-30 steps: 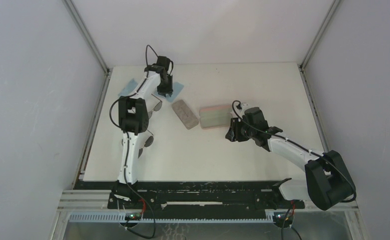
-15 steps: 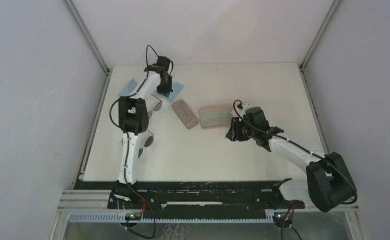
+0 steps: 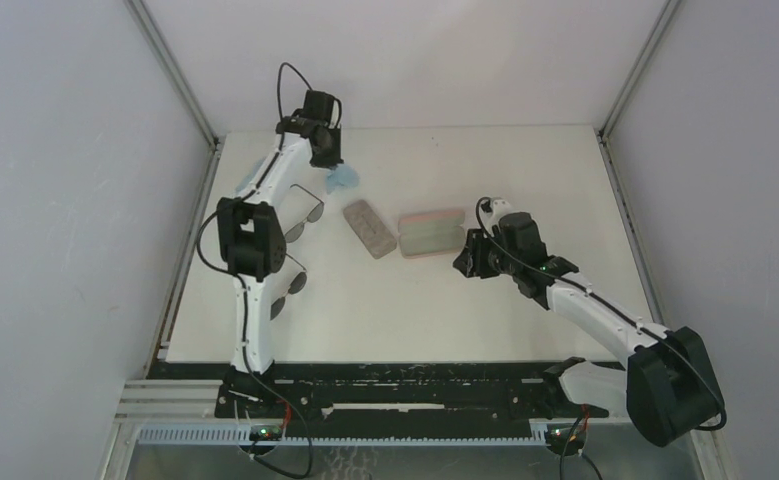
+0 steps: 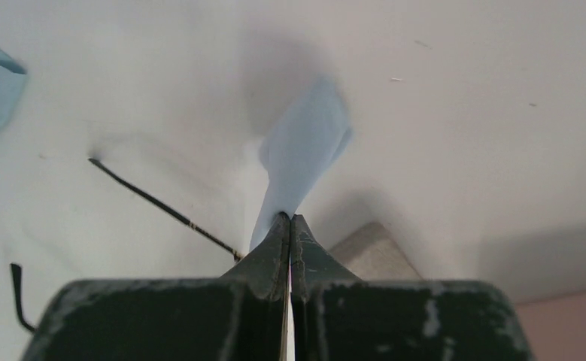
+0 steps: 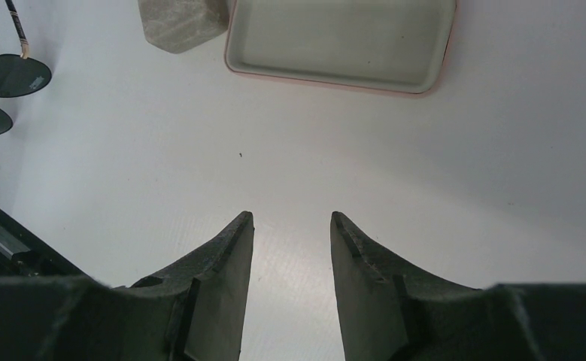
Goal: Organize the sunglasses
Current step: Pick up the glasses cleaning cloth from the center of the board, then place the glasses cleaning cloth at the center of the board.
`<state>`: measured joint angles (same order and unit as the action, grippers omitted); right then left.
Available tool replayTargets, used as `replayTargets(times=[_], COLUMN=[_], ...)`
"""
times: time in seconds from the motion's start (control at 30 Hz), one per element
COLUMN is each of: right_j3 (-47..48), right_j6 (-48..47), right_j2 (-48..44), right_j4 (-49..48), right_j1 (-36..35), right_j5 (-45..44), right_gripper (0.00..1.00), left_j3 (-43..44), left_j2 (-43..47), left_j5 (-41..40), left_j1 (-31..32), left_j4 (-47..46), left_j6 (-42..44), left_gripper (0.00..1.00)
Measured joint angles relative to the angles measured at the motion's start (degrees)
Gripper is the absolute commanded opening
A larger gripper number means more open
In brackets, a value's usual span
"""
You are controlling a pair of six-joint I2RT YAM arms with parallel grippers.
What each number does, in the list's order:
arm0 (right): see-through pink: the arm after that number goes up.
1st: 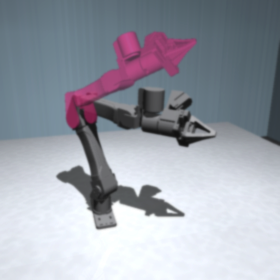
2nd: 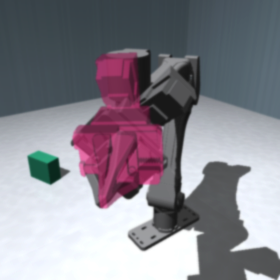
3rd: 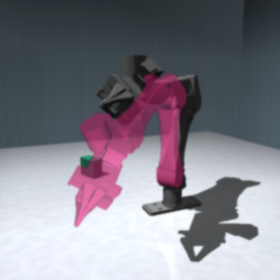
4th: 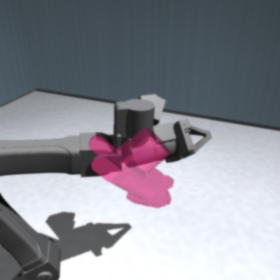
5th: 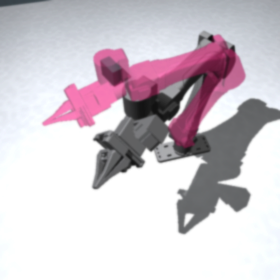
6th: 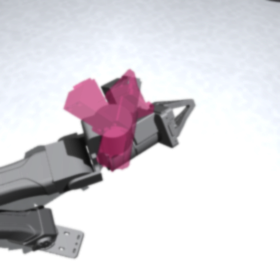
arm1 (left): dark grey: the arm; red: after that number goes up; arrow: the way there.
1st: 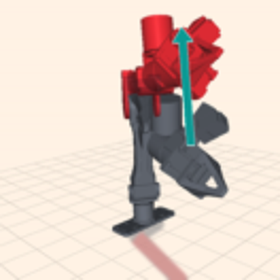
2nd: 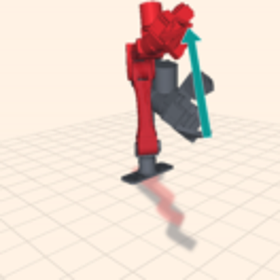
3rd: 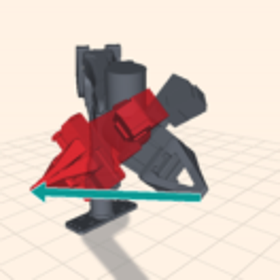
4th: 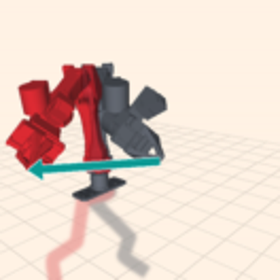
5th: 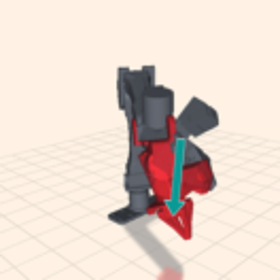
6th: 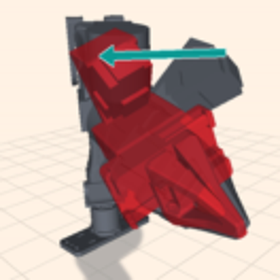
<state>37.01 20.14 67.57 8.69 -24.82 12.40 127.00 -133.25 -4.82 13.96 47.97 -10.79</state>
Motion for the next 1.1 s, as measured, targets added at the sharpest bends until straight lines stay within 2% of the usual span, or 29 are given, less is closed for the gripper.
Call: replayTargets(times=[0.2, 0.5, 0.77, 0.97, 1.1], right_j3=[-1.0, -4.0, -5.4, -7.4, -8.1], right_j6=[0.0, -0.3, 0.5, 1.6, 2.0], right_j2=[-4.0, -12.9, -18.1, -20.0, -20.5], right_j4=[0.5, 0.9, 0.9, 1.4, 2.3], right_j1=[0.0, -0.3, -0.9, -1.1, -1.2], right_j5=[-0.7, -1.2, -0.9, -1.0, -1.6], right_gripper=[0.43, 0.50, 0.51, 0.51, 0.51], left_j3=[-9.4, -35.6, -54.4, -64.5, -70.0], left_j2=[12.5, 34.6, 51.6, 59.1, 62.4], left_j5=[-1.0, -1.0, -1.3, -1.4, -4.4], left_j1=[2.6, 8.9, 20.9, 27.2, 30.9], left_j4=[-3.4, -9.5, -13.9, -14.8, -13.0], left_j6=[-0.2, -3.1, -6.8, -10.1, -12.2], left_gripper=[0.00, 0.00, 0.00, 0.00, 0.00])
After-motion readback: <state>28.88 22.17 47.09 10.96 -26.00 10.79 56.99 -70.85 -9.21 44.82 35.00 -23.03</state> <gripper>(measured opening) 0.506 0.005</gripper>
